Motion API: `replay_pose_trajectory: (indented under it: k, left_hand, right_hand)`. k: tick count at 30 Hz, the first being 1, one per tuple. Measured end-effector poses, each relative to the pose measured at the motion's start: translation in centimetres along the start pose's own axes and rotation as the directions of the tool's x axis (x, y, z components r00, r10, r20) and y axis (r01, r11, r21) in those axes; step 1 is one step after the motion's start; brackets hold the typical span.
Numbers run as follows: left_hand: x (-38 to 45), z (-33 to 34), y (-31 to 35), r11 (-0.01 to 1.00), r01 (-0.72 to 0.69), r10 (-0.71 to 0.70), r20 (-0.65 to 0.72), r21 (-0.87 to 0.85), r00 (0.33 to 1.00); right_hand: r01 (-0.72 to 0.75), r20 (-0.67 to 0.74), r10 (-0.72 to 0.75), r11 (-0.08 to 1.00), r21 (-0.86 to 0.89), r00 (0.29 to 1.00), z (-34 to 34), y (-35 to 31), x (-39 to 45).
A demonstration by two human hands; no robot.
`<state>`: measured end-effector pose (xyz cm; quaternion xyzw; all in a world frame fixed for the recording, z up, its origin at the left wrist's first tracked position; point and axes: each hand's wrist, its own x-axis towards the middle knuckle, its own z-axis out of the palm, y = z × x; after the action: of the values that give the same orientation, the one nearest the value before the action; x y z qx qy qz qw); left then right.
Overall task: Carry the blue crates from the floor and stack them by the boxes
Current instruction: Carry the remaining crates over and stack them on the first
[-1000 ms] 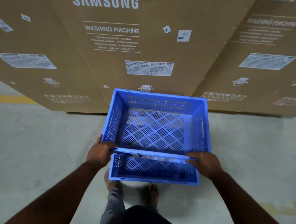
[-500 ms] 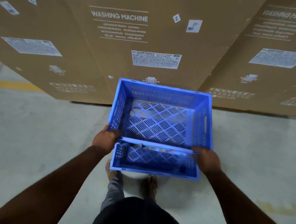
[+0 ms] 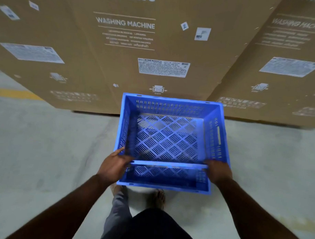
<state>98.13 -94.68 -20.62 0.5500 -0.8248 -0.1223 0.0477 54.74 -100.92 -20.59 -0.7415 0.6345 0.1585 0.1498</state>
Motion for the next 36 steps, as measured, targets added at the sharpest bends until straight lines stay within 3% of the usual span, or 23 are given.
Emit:
replay_pose_trajectory:
  k: [2,5,7,9,11,13,14,15,17,19,23,25,28,30,32,34,36]
  left_hand:
    - [-0.8,-0.3,-1.4,0.993,0.115,-0.115,-0.049,-0.013,0.992]
    - [-1.0,-0.9,-3.7,0.985,0.157,-0.159,0.021,0.069,0.987]
    - [-0.6,-2.1,-2.8,0.986,0.142,-0.151,0.106,0.083,0.983]
    - [-0.8,-2.7,-1.2,0.990,0.113,-0.118,0.060,0.080,0.991]
    - [-1.0,-2.4,-1.3,0.987,0.144,-0.146,0.019,0.072,0.989]
    - [-0.7,-2.5,-3.1,0.958,0.275,-0.282,0.075,0.084,0.957]
    - [-0.2,-3.0,-3.8,0.938,0.328,-0.342,0.139,0.115,0.929]
    - [0.1,-3.3,-4.3,0.931,0.327,-0.359,0.241,0.164,0.902]
    - [0.5,-3.3,-3.8,0.956,0.207,-0.270,0.345,0.207,0.899]
    - [-0.4,-2.2,-3.0,0.962,0.205,-0.251,0.292,0.179,0.923]
    - [0.1,-1.8,-2.8,0.900,0.417,-0.435,0.190,0.129,0.880]
    - [1.2,-2.3,-2.8,0.894,0.401,-0.443,0.259,0.200,0.858]
    - [1.1,-2.2,-1.6,0.925,0.344,-0.378,0.313,0.160,0.871]
    - [0.0,-1.2,-1.2,0.897,0.442,-0.437,0.215,0.028,0.873]
    - [-0.8,-0.8,-1.9,0.860,0.510,-0.502,0.167,0.000,0.848]
    - [-1.2,-0.9,-2.6,0.870,0.493,-0.484,0.203,0.003,0.851]
    - [-1.3,-1.4,-2.4,0.909,0.417,-0.408,0.194,-0.006,0.892]
  right_hand:
    - [0.062,-0.078,-0.059,0.997,0.041,0.995,-0.4,-0.5,0.0]
    - [0.126,-0.216,-0.096,0.984,0.129,0.972,0.2,-1.7,-1.1]
    - [0.083,-0.118,-0.063,0.982,0.169,0.991,1.2,-1.9,-1.3]
    - [0.069,0.059,-0.078,0.987,0.146,0.995,2.4,-1.7,-0.8]
    - [0.036,0.131,-0.050,0.993,0.109,0.990,2.6,-2.2,-0.9]
    - [0.094,-0.077,-0.085,0.988,0.124,0.993,3.8,-2.6,-1.6]
    - [0.122,-0.117,-0.106,0.983,0.140,0.988,4.1,-2.9,-1.8]
    - [0.121,-0.142,-0.102,0.984,0.130,0.985,4.1,-3.1,-2.1]
    - [0.059,-0.035,-0.055,0.993,0.099,0.998,4.4,-3.2,-2.0]
    - [-0.010,0.052,0.005,0.995,0.095,0.999,4.4,-2.9,-1.7]
    - [0.119,-0.217,-0.092,0.986,0.115,0.972,2.2,-2.0,-0.9]
    - [0.163,-0.252,-0.129,0.979,0.119,0.959,1.3,-1.9,-1.2]
    - [0.044,-0.180,-0.006,0.977,0.211,0.984,0.8,-1.3,-0.6]
    - [0.071,-0.231,-0.032,0.984,0.161,0.972,0.2,-1.1,-0.5]
    - [0.149,-0.355,-0.104,0.984,0.102,0.929,-0.9,-1.5,-0.7]
    - [0.189,-0.404,-0.144,0.979,0.072,0.903,-1.3,-2.1,-1.2]
    - [0.115,-0.330,-0.059,0.982,0.153,0.942,-0.4,-2.0,-1.1]
